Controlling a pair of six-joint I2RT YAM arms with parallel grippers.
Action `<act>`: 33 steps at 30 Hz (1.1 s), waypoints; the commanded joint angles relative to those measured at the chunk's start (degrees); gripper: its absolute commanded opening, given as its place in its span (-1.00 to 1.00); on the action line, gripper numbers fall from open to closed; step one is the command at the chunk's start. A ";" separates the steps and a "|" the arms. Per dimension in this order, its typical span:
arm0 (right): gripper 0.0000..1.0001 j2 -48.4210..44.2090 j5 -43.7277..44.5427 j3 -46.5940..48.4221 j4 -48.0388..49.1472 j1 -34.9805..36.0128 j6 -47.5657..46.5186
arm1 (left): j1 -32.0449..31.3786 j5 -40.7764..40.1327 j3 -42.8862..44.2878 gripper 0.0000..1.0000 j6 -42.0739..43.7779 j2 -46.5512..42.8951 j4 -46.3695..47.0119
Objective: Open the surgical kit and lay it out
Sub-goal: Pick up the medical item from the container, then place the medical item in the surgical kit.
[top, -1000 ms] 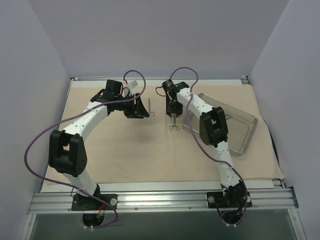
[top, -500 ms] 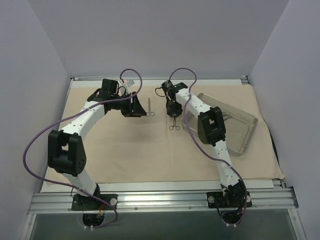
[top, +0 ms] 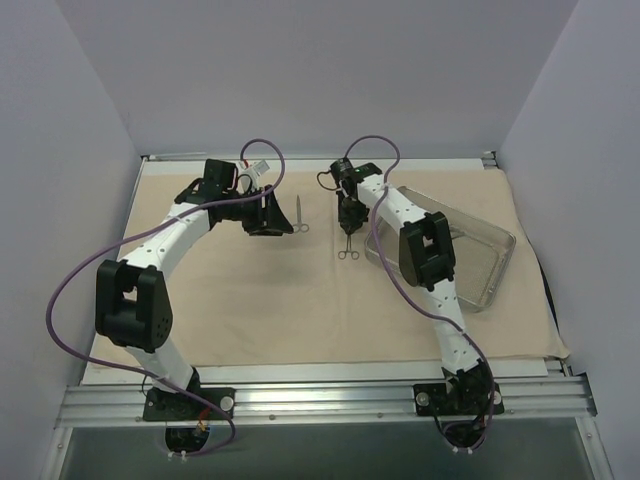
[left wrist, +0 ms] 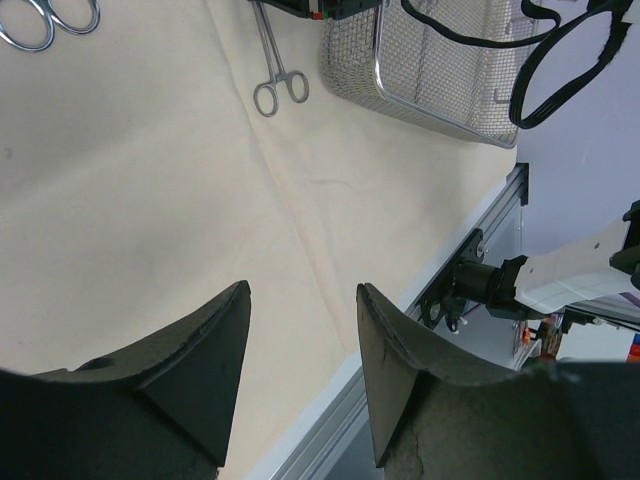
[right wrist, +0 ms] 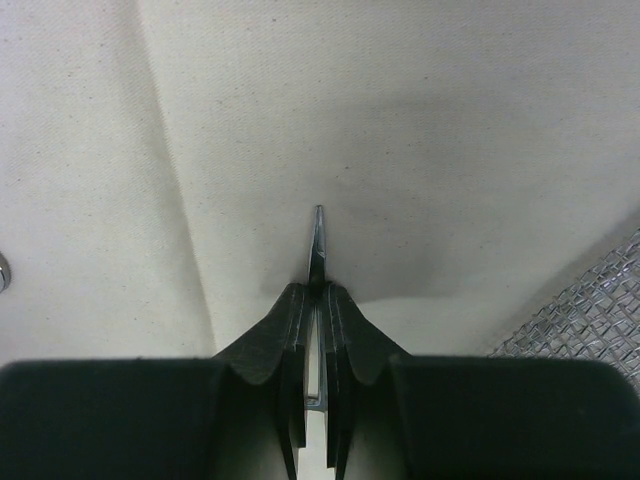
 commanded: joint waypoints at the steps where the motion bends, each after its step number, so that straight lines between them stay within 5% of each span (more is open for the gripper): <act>1: -1.00 -5.38 1.30 -1.87 -0.70 -1.17 -1.13 | 0.07 2.10 0.20 0.11 0.75 -0.20 1.32; 22: -1.00 -16.03 -11.88 -2.14 0.88 1.03 7.22 | -7.93 6.40 -2.17 0.12 -10.68 8.59 21.62; 33: -1.00 -17.61 -13.12 -1.97 0.62 2.61 8.10 | -8.11 1.49 -0.59 0.11 -7.34 9.47 15.92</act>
